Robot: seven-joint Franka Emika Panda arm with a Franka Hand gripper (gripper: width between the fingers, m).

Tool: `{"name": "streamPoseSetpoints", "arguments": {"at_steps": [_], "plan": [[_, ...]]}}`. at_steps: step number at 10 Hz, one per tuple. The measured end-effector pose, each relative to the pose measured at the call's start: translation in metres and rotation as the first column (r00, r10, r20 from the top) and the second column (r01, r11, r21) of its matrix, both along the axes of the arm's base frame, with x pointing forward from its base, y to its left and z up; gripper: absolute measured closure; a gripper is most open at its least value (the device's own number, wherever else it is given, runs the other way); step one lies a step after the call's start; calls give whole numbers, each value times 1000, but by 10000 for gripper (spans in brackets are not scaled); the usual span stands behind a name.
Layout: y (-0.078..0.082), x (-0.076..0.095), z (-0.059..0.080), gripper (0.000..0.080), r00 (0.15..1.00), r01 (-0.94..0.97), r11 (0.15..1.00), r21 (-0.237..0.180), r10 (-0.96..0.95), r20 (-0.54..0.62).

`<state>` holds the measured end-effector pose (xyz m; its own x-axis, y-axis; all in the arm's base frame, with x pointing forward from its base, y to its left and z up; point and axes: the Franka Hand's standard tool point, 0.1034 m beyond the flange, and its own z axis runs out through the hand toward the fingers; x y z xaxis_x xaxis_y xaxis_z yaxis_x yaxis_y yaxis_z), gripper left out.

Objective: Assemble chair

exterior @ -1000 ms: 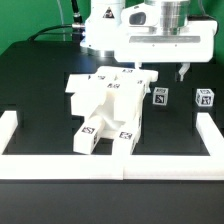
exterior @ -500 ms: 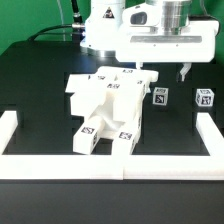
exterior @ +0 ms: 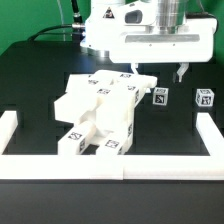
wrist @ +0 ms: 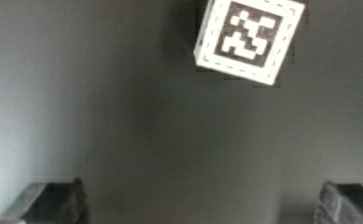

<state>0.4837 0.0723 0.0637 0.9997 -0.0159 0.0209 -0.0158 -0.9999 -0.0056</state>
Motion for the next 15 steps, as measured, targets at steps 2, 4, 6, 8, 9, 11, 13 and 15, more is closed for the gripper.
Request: {"name": "streamPoseSetpoints", "arguments": {"at_steps": [2,4,6,8,9,11,13,15], "plan": [[5,-1,0,151,1000,21,1000,2,-21,0],[29,-12,-4,151,999,34,999,8,-34,-14],[50,-20,-7,151,1000,-4,1000,14,4,-21],[72,-21,-16,151,999,-37,999,22,37,-26],[71,-20,-17,151,999,-36,999,21,37,-24],[71,-20,-17,151,999,-37,999,20,37,-26],[91,-27,-20,151,1000,-15,1000,24,16,-27],[103,-31,-20,151,999,-20,999,26,20,-28]]}}
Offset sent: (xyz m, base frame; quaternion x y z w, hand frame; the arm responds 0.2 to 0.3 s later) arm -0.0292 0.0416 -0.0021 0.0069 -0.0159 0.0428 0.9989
